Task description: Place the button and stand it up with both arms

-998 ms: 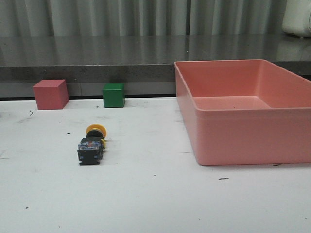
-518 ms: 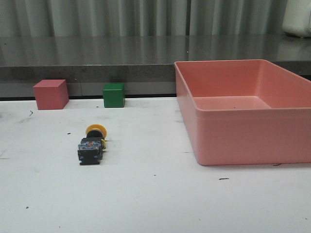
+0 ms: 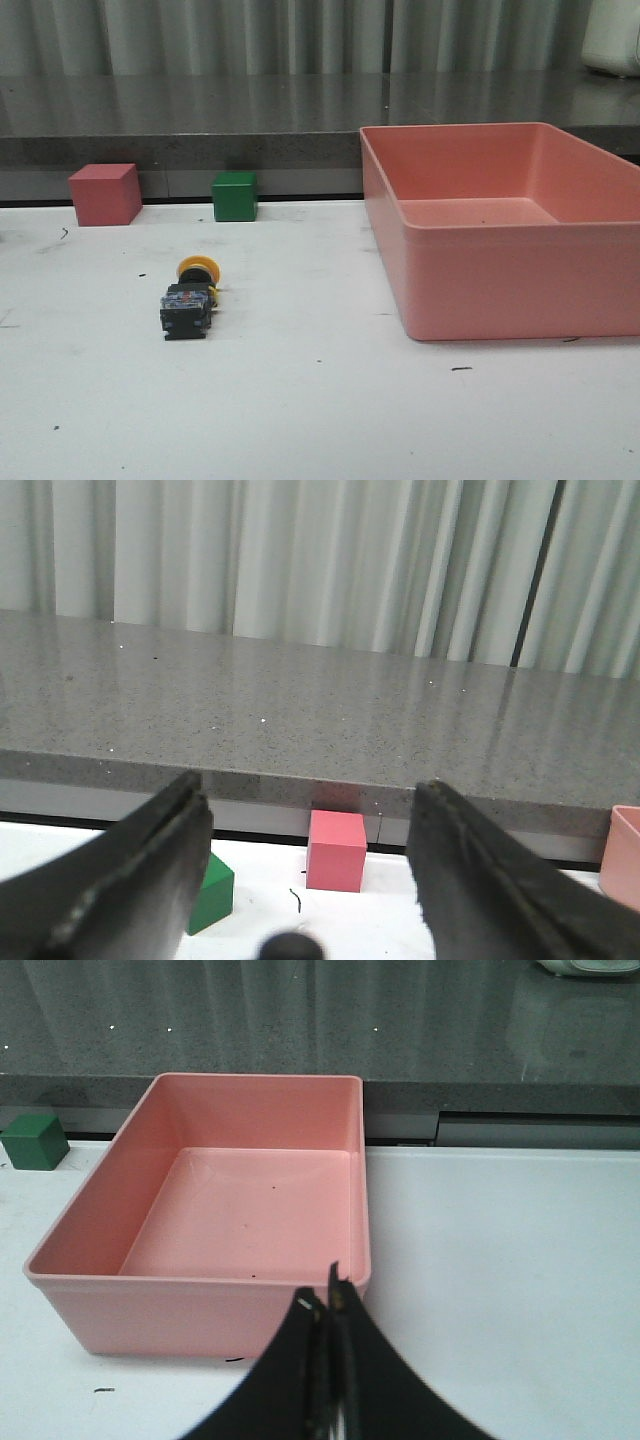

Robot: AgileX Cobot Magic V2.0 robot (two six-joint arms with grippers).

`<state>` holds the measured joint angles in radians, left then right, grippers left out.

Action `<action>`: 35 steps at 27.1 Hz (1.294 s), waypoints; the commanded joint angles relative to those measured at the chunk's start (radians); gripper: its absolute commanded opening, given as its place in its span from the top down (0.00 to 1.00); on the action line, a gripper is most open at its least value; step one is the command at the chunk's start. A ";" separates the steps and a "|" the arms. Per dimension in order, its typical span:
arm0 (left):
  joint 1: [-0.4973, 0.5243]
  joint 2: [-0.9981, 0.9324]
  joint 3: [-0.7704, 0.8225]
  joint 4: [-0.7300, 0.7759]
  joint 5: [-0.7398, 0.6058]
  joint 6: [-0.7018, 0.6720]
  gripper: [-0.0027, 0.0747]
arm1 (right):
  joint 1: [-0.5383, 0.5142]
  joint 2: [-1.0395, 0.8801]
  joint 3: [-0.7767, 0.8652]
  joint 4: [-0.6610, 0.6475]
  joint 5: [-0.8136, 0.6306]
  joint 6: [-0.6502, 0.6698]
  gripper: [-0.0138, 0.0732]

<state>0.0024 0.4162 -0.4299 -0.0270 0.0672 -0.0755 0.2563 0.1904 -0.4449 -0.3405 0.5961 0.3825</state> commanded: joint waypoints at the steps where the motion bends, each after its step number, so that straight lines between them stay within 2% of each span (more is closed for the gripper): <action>1: -0.007 0.076 -0.105 -0.009 -0.053 0.000 0.43 | -0.008 0.010 -0.024 -0.030 -0.080 -0.007 0.91; 6: -0.101 0.247 -0.266 -0.009 0.076 0.000 0.43 | -0.008 0.010 -0.024 -0.030 -0.080 -0.007 0.91; 13: -0.333 0.597 -0.459 -0.009 0.232 0.000 0.42 | -0.008 0.010 -0.024 -0.030 -0.080 -0.007 0.91; 18: -0.433 0.880 -0.660 -0.009 0.463 0.000 0.42 | -0.008 0.010 -0.024 -0.030 -0.080 -0.007 0.91; 21: -0.451 1.043 -0.792 -0.022 0.656 -0.002 0.42 | -0.008 0.010 -0.024 -0.030 -0.080 -0.007 0.91; 25: -0.451 1.257 -0.979 -0.026 0.921 -0.095 0.42 | -0.008 0.010 -0.024 -0.030 -0.080 -0.007 0.91; 31: -0.451 1.490 -1.168 -0.033 0.991 -0.099 0.42 | -0.008 0.010 -0.024 -0.030 -0.080 -0.007 0.91; 35: -0.449 1.568 -1.229 -0.037 1.038 -0.125 0.41 | -0.008 0.010 -0.024 -0.030 -0.080 -0.007 0.91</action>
<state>-0.4424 2.0045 -1.6014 -0.0499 1.0778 -0.1812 0.2563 0.1880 -0.4426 -0.3422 0.5961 0.3825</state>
